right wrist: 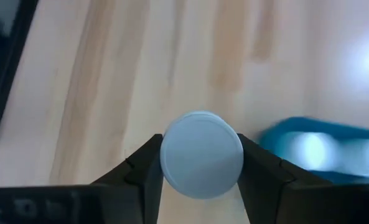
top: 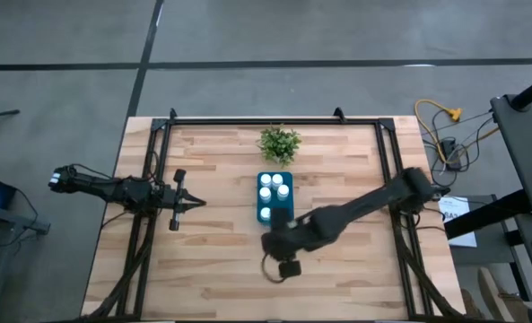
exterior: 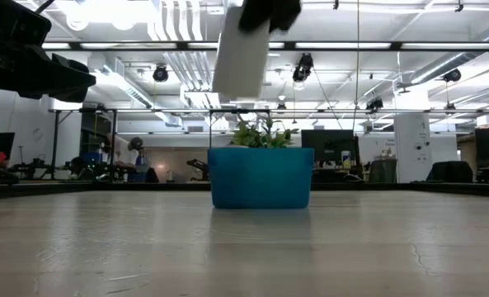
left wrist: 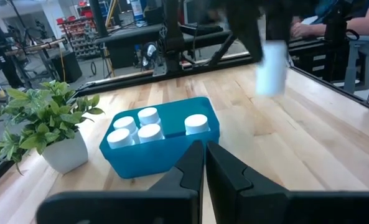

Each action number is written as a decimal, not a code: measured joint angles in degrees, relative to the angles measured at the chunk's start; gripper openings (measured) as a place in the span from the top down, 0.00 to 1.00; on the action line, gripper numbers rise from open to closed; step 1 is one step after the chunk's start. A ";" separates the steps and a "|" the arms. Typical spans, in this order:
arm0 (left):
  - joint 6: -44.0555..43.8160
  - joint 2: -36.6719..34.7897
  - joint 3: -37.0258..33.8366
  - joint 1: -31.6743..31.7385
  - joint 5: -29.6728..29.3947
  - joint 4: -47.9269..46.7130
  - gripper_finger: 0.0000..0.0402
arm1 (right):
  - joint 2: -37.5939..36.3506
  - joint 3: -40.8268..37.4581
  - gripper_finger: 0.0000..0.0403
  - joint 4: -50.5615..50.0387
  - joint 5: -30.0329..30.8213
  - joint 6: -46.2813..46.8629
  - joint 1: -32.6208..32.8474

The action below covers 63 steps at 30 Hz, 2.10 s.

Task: Pick and place pill bottles into a basket
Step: Put the white pill bottle into the blue bin

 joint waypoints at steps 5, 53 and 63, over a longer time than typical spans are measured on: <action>0.02 -0.02 0.00 -0.01 0.08 -0.01 1.00 | -9.80 -2.53 0.63 0.47 4.85 -2.37 -0.73; 0.24 0.05 0.00 0.00 -0.06 0.34 1.00 | -17.14 -25.80 0.63 7.45 -12.35 -6.22 -19.92; 0.17 0.10 0.00 0.01 0.10 0.10 1.00 | -8.89 -19.74 0.63 5.82 -15.47 -8.93 -20.01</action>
